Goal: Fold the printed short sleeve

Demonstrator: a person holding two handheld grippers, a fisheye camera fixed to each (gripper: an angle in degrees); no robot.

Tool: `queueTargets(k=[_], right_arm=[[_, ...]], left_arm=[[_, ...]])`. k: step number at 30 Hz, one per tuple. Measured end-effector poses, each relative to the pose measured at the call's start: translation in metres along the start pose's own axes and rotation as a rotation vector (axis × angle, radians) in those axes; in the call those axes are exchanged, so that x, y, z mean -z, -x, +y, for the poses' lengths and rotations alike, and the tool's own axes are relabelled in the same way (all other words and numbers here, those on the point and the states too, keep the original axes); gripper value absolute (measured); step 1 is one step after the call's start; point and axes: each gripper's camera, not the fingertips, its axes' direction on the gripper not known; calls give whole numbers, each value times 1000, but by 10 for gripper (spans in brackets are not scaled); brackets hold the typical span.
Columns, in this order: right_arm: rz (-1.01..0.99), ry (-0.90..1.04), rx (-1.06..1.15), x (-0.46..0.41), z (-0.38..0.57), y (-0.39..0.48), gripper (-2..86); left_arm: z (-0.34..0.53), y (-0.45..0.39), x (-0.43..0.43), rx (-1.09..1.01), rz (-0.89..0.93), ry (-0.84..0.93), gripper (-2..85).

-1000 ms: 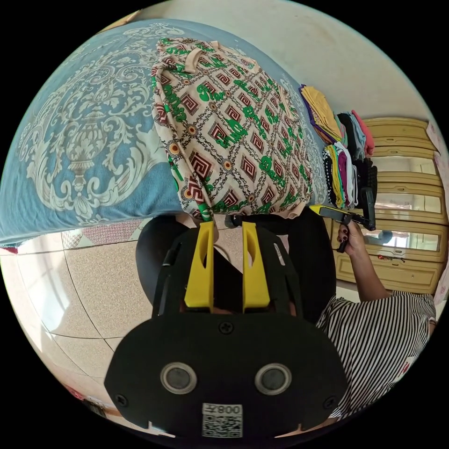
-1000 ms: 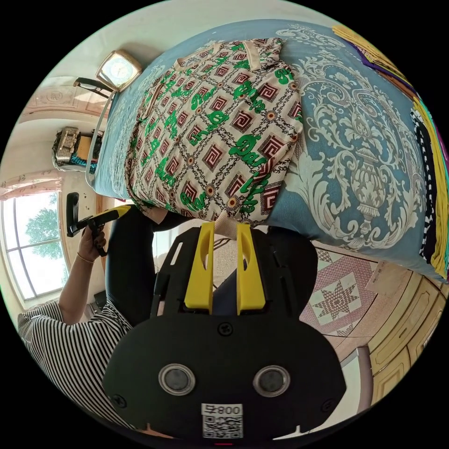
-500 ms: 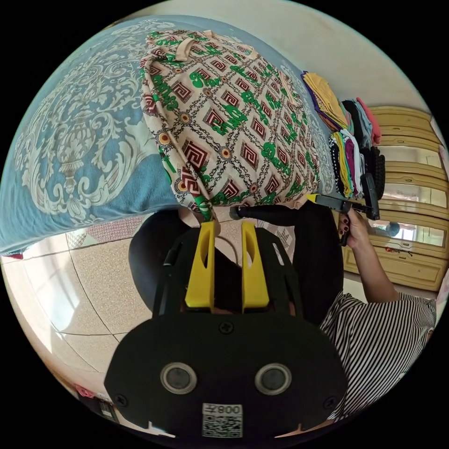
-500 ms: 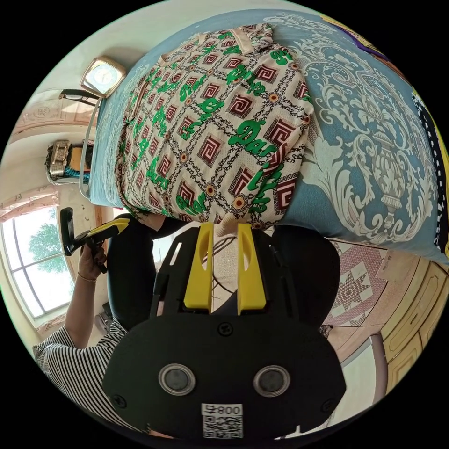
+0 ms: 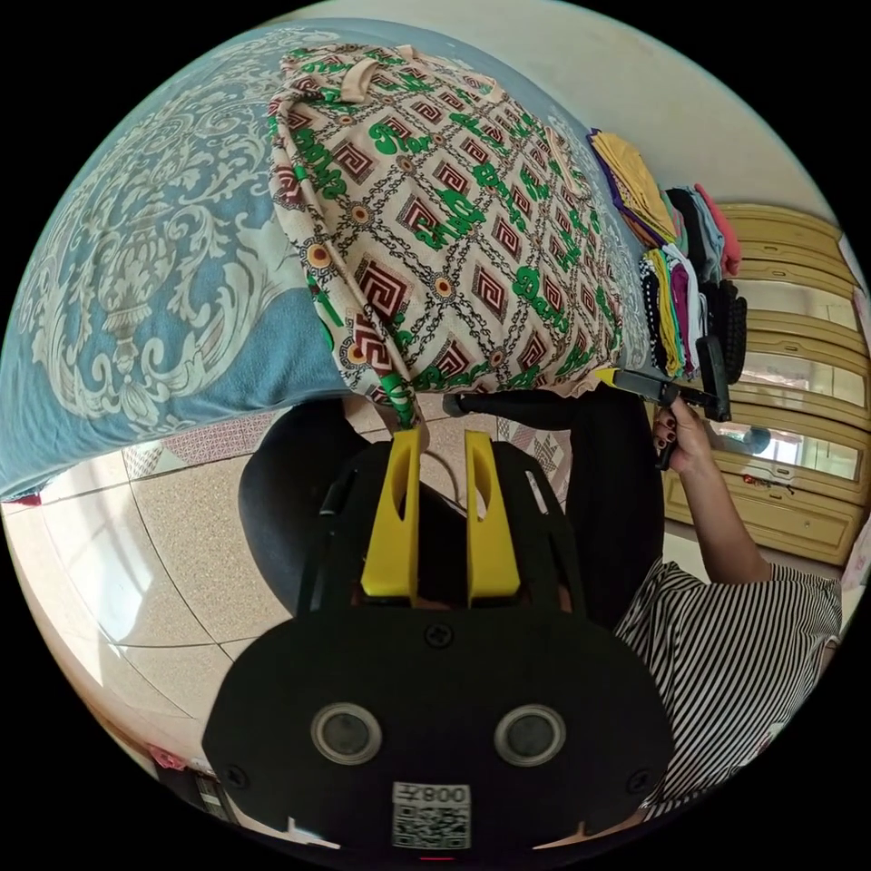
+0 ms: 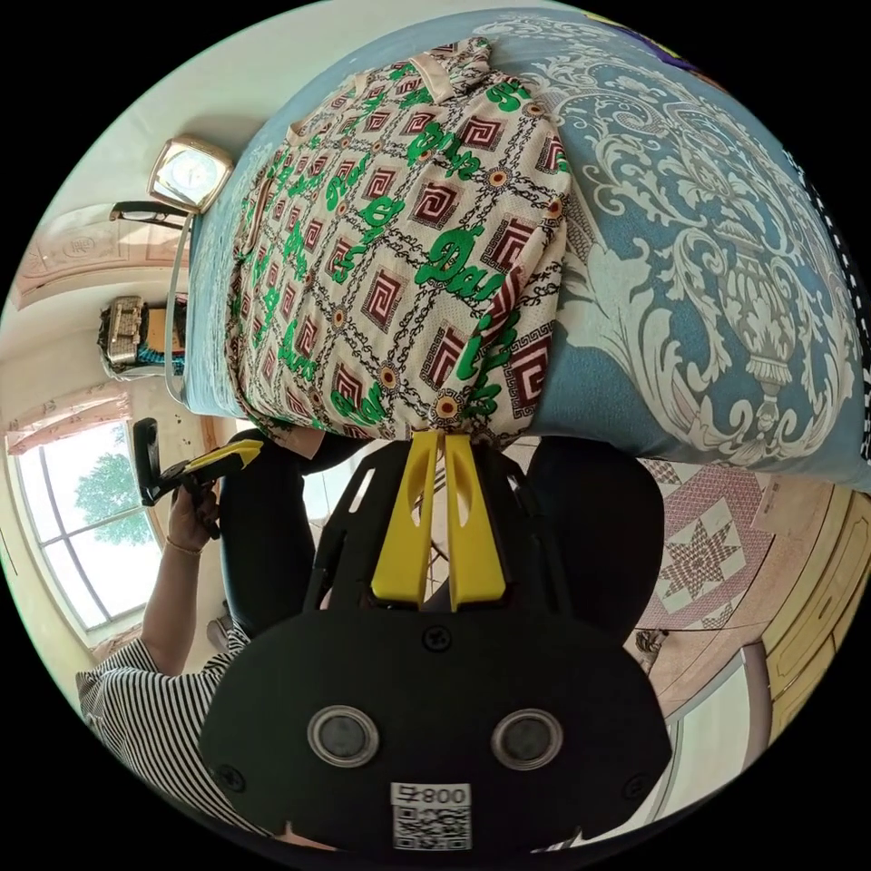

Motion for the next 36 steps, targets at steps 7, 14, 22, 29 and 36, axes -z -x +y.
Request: queueTargets(k=[7, 14, 22, 29, 36], right_arm=[[-152, -71, 33, 32, 36, -31, 9], [-244, -122, 42, 48, 70, -62, 7], [-281, -135, 53, 51, 95, -82, 6], [-330, -149, 51, 55, 116, -104, 5], [-401, -164, 75, 75, 146, -133, 5]], left_arm=[[-5, -4, -6, 13, -11, 64, 68], [-28, -18, -35, -17, -165, 276, 81], [-32, 0, -53, 35, -193, 386, 71], [8, 24, -26, 32, -134, 299, 38], [100, 70, 53, 16, 127, 64, 33]])
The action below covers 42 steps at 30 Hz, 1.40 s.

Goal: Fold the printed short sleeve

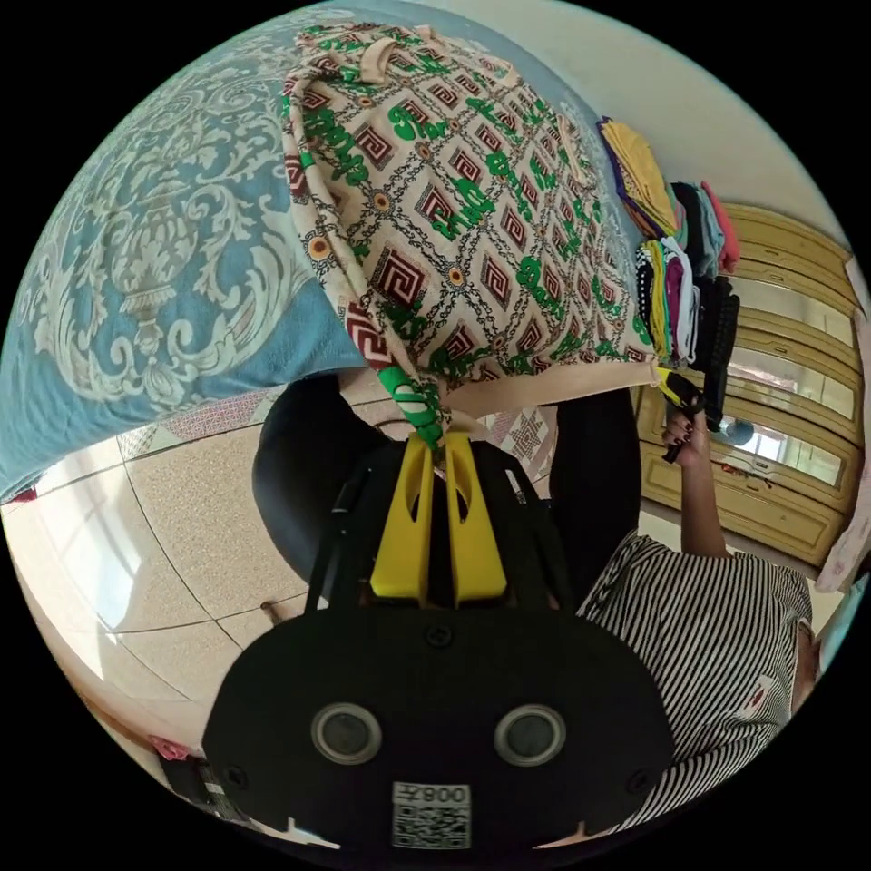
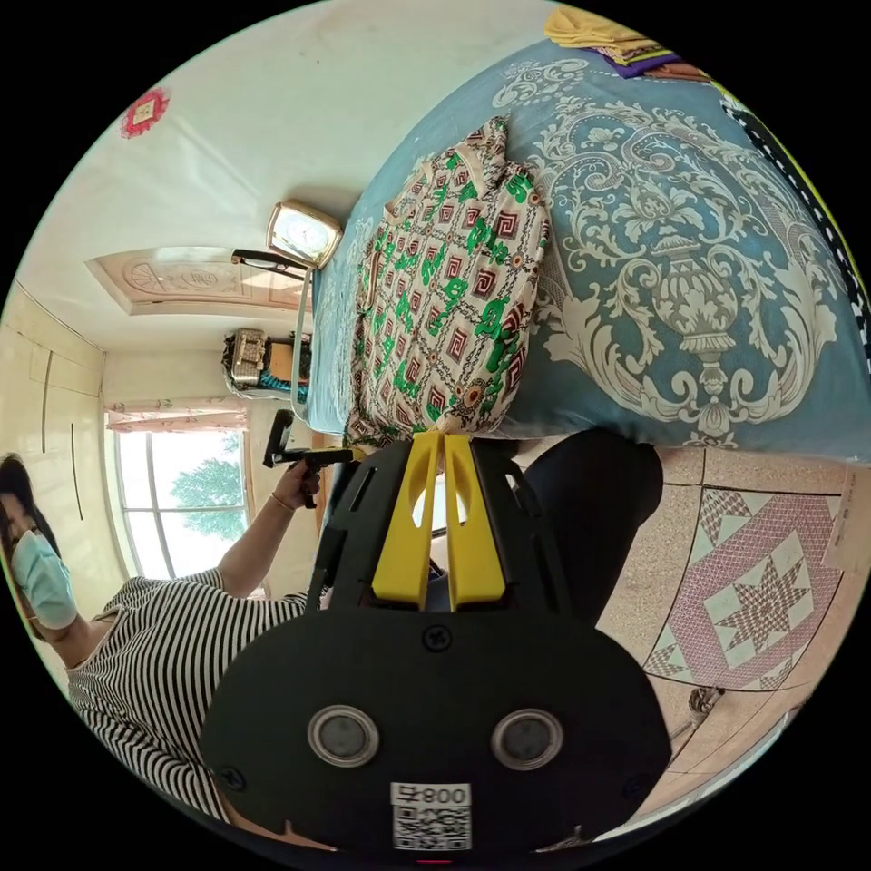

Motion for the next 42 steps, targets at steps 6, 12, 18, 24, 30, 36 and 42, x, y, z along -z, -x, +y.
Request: queueTargets(k=[6, 12, 18, 24, 30, 36, 42], right_arm=[[-128, -55, 8, 44, 31, -22, 4], [-168, -88, 0, 69, 59, -40, 3], [-166, -58, 9, 70, 78, -45, 2], [-166, -32, 5, 71, 98, -50, 2], [-164, -4, 8, 73, 122, -53, 2], [-169, 20, 6, 73, 146, -55, 2], [-168, 28, 22, 77, 161, -54, 2]], left_arm=[[83, 53, 59, -1, 229, -218, 28], [138, 95, 73, 7, 347, -295, 25], [182, 127, 67, 25, 402, -315, 24], [224, 155, 65, 49, 437, -339, 25], [263, 175, 62, 63, 443, -331, 24], [298, 188, 62, 68, 437, -321, 24], [323, 196, 62, 63, 428, -317, 24]])
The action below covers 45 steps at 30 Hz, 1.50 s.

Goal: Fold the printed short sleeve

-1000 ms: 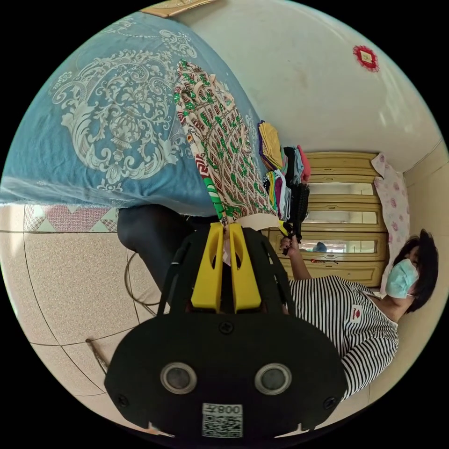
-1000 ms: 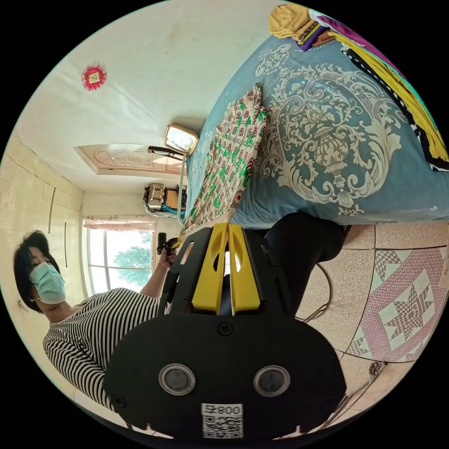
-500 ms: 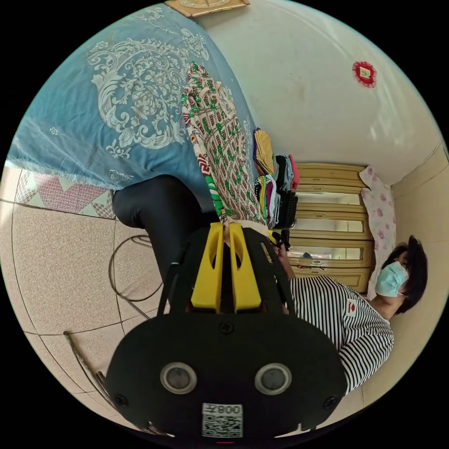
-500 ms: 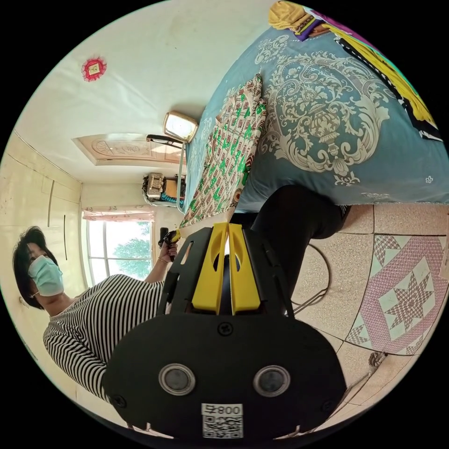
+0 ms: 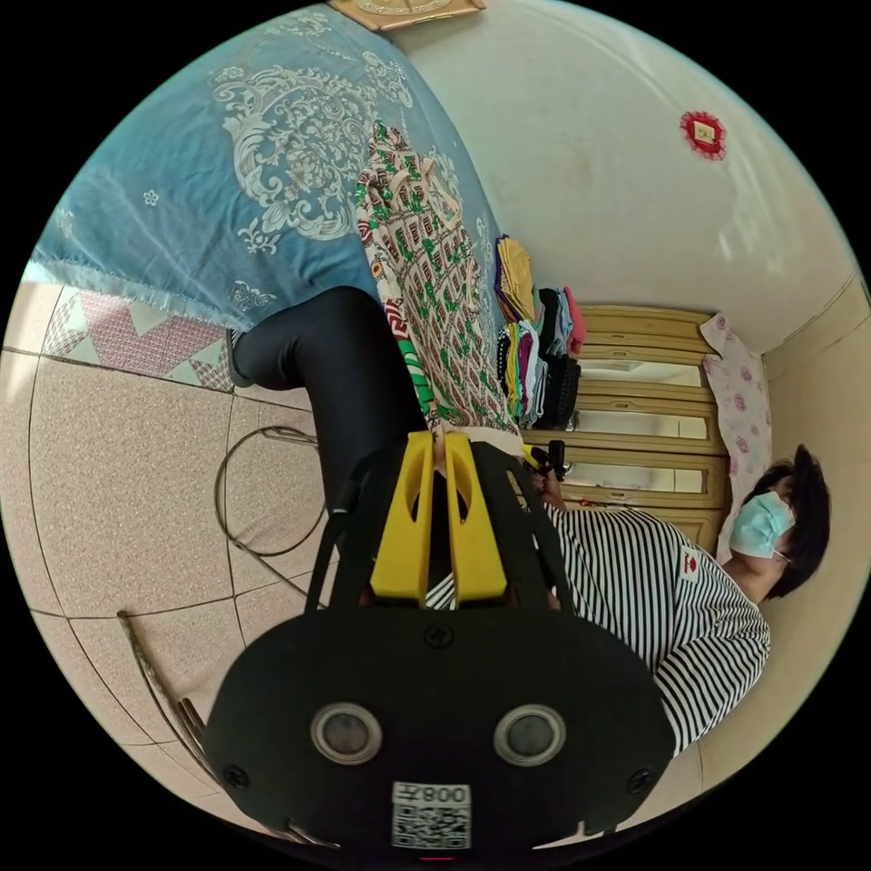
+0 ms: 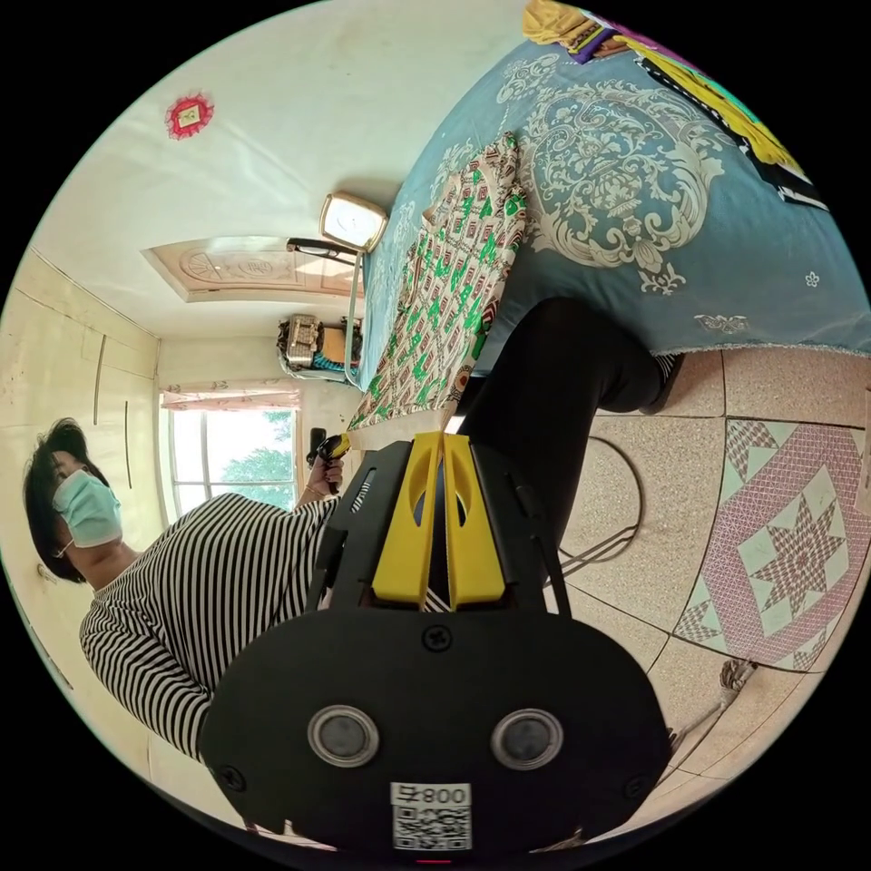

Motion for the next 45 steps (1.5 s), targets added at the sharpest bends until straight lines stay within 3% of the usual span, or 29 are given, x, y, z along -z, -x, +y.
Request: queueTargets(k=[25, 37, 45], right_arm=[[-12, -7, 44, -1, 3, -7, 2], [-6, -41, 127, 2, -67, -3, 2], [13, -81, 211, 8, -152, 8, 2]], left_arm=[[1, 34, 0, -12, 17, -17, 23], [-88, 28, -8, -90, 5, -31, 26], [-192, 20, -13, -158, 13, -65, 25]])
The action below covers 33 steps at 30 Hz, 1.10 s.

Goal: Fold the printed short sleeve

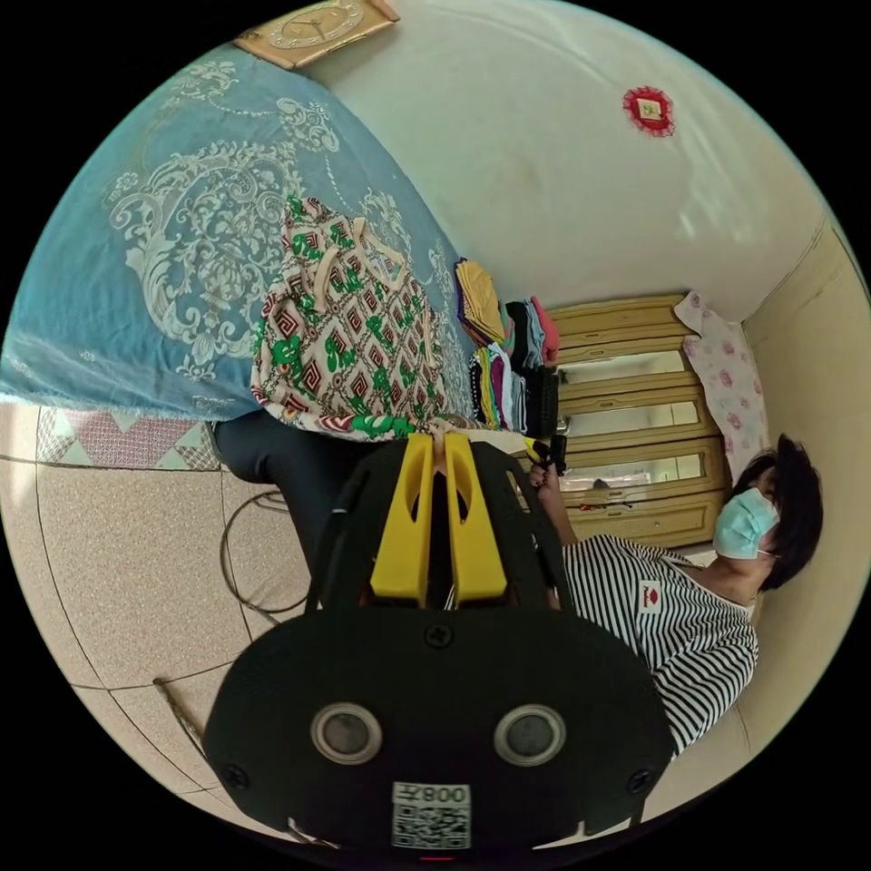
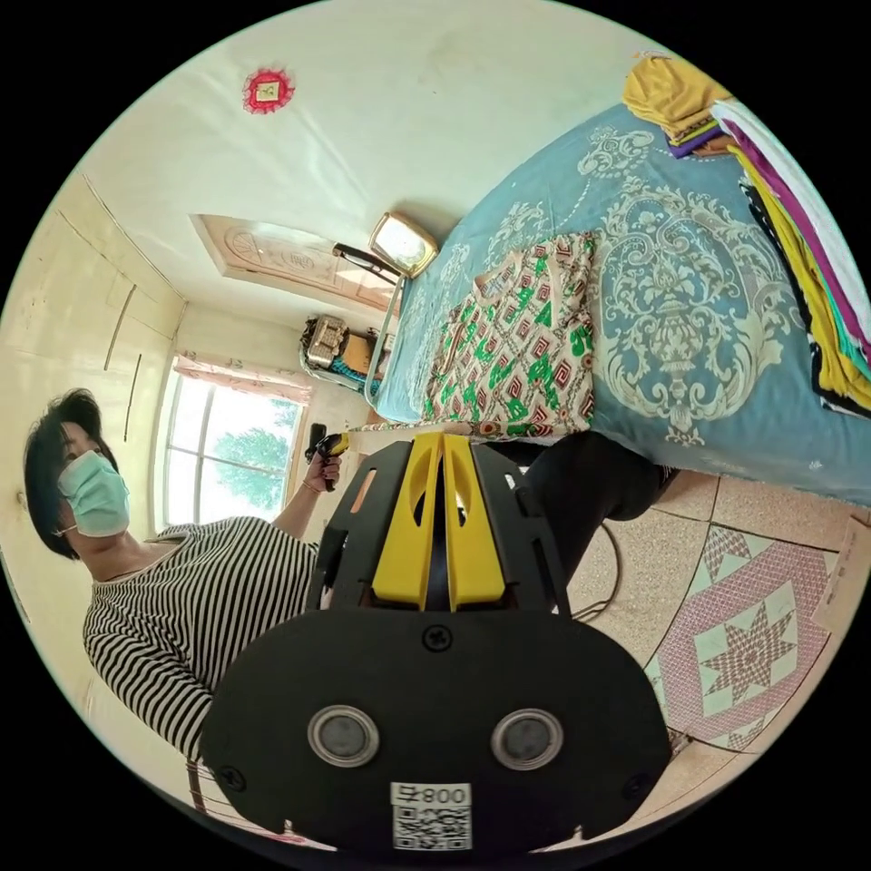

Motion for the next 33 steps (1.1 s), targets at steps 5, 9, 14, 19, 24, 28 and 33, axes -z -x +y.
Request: queueTargets(k=[5, 9, 14, 19, 24, 28, 33], right_arm=[[8, -30, 29, -5, -62, -11, 2], [9, -42, 27, -17, -121, -31, 2], [23, -42, 2, -37, -188, -62, 2], [32, -37, -27, -59, -253, -97, 3], [39, -21, -58, -86, -320, -139, 3], [51, -5, -89, -105, -360, -169, 3], [70, 24, -150, -135, -407, -217, 3]], left_arm=[[-69, 14, -14, -11, 1, -19, 25], [-129, 35, -30, 8, 4, -49, 26], [-190, 65, -50, 51, 7, -79, 26], [-249, 96, -69, 85, -7, -89, 26], [-315, 132, -93, 121, -24, -91, 27], [-356, 159, -113, 148, -38, -79, 28], [-405, 201, -145, 195, -53, -65, 28]])
